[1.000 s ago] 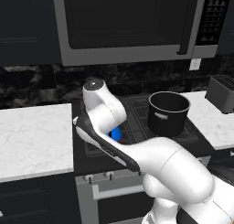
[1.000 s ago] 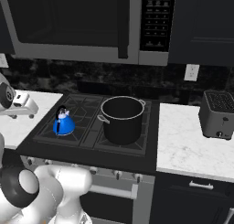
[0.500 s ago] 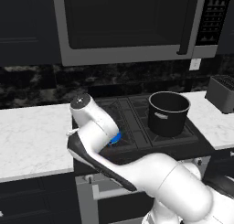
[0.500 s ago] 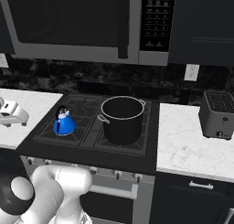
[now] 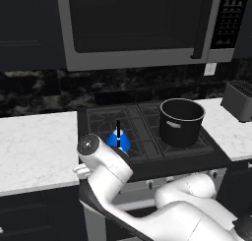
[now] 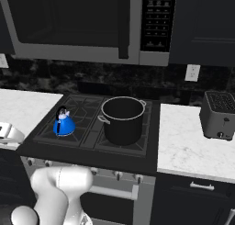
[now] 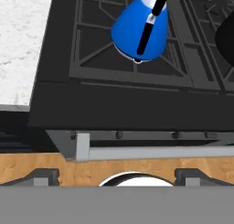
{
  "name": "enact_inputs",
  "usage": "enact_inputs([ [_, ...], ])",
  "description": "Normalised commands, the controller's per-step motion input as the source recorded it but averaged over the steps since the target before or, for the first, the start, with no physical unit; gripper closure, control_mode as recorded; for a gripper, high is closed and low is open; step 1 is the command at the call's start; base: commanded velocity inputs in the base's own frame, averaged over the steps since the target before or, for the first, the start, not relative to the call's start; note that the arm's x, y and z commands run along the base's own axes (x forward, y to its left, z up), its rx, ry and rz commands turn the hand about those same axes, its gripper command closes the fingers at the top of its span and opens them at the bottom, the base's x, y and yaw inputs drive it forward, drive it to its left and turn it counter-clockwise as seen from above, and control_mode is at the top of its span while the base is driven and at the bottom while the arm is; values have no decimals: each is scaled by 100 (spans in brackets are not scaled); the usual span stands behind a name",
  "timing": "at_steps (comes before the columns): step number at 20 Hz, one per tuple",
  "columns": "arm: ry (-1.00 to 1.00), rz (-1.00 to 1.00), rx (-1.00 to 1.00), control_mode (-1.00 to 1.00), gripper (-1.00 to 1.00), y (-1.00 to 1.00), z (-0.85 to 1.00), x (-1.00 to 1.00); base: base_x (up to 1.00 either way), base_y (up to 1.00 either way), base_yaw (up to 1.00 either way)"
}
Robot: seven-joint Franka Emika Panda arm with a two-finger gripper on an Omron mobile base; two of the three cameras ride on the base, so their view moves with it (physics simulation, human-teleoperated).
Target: Pick the kettle from the counter and place it on a stove burner. Then turn the burner on.
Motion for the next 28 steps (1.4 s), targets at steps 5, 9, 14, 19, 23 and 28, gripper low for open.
enact_inputs([
  [5,-13,0,0,-100,-100,0,-37,-8,0,0,0],
  [9,-18,0,0,-100,-100,0,-11,-6,0,0,0],
  [14,-23,0,0,-100,-100,0,-32,-1,0,0,0],
  [19,-16,0,0,-100,-100,0,-35,0,0,0,0],
  [23,-12,0,0,-100,-100,0,-35,0,0,0,0],
  [28,-11,0,0,-100,-100,0,-46,0,0,0,0],
])
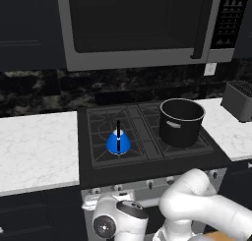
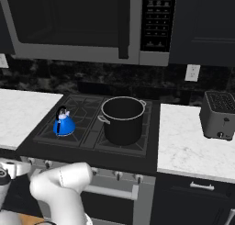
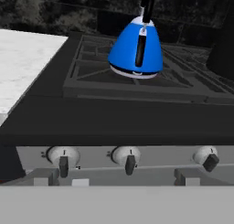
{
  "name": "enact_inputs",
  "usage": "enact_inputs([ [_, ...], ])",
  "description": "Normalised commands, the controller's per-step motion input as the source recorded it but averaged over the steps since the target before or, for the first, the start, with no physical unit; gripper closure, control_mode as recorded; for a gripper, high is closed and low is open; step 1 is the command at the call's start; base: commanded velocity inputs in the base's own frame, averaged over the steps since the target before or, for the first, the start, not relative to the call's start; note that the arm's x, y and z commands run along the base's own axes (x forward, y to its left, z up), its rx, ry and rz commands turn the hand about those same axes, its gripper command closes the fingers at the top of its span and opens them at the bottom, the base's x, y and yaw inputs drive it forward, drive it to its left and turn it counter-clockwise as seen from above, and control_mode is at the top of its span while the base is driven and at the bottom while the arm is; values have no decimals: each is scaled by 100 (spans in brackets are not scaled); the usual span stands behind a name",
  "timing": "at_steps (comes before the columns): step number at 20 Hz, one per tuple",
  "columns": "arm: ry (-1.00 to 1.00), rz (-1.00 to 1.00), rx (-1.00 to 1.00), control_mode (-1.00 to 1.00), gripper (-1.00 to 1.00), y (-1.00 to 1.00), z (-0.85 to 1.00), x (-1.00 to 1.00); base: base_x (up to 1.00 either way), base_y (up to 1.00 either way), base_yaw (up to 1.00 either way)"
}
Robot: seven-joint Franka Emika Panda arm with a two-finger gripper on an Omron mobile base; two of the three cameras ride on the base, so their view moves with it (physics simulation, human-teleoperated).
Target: Pick the kettle from the counter and place it on a stove burner. Then turn the burner on.
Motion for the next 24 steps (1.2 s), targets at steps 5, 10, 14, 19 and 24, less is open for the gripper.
enact_inputs([
  [5,-10,0,0,-100,-100,1,-55,0,0,0,0],
  [10,-13,0,0,-100,-100,1,-30,6,0,0,0],
  [14,-13,0,-1,-100,-100,3,0,13,0,0,0],
  [19,-6,0,-1,-100,-100,17,0,25,0,0,0],
  [24,-2,0,-2,-100,-100,25,0,12,0,0,0],
])
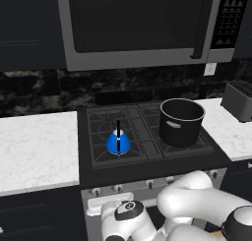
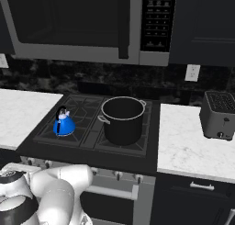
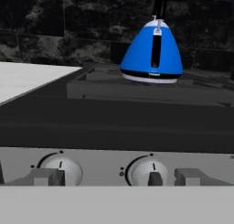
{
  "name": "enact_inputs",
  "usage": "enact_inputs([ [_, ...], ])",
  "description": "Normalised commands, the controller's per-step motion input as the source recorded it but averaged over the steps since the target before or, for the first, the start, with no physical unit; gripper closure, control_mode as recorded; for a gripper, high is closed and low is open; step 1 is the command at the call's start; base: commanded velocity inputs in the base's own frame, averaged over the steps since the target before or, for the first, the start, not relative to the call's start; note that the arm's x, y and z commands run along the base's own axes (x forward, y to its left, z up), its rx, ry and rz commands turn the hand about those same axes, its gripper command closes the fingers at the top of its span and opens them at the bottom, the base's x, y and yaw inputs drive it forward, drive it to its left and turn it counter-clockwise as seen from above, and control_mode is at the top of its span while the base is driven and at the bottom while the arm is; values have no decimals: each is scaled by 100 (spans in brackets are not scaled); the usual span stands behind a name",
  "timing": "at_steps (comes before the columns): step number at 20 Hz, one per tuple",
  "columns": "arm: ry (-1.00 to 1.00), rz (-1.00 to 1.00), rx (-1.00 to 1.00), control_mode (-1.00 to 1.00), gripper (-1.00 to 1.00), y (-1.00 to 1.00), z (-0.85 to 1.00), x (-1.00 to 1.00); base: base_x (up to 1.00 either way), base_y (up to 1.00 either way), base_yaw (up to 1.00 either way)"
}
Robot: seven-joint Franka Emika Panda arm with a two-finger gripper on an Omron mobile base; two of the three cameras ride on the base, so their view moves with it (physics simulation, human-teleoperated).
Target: Pick the kettle from the counter and place it on a stove burner. Then turn the burner on.
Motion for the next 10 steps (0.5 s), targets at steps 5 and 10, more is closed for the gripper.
enact_inputs([
  [5,-7,0,0,-100,-100,17,-16,0,0,0,0],
  [10,-7,0,-1,-100,-100,7,-20,0,0,0,0],
])
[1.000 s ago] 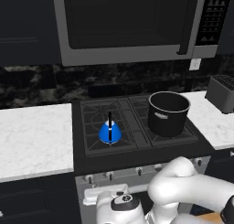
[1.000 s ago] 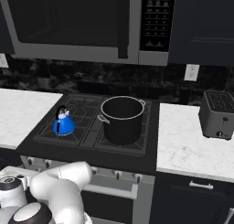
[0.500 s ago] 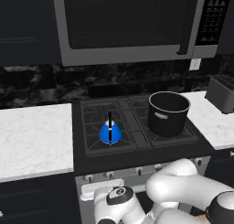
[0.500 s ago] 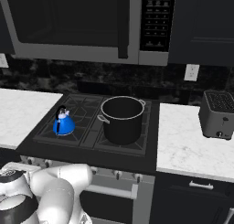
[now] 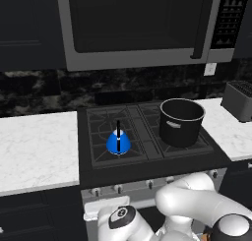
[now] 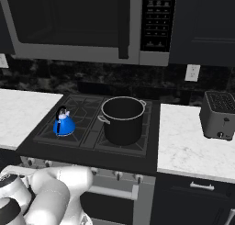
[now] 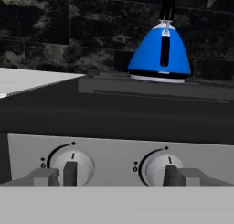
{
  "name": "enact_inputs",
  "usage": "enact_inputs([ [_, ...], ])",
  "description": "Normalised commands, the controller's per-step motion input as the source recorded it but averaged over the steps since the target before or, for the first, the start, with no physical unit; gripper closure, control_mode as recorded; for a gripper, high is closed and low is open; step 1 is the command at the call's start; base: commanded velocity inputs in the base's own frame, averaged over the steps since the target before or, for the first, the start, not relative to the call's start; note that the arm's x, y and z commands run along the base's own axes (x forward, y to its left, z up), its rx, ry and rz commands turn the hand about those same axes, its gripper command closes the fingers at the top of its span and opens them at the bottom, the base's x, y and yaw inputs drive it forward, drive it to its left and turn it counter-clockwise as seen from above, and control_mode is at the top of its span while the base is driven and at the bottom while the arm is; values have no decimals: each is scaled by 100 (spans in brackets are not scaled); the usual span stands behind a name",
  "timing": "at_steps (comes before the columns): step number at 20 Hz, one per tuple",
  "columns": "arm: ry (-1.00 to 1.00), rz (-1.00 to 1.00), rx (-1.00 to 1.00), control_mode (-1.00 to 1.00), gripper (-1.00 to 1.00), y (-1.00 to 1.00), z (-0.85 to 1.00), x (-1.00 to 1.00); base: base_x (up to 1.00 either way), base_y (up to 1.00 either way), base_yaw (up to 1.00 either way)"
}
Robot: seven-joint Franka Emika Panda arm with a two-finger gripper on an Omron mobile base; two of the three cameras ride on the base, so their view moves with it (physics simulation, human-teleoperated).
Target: Pick the kettle from the counter and place it on a stove burner. Then turn the burner on.
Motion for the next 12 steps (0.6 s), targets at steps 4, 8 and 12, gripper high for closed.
enact_inputs([
  [4,-8,0,-1,-100,-100,13,-8,0,0,0,0],
  [8,-5,0,-1,-100,-100,16,0,1,0,0,0],
  [12,-3,0,-2,-100,-100,7,0,8,0,0,0],
])
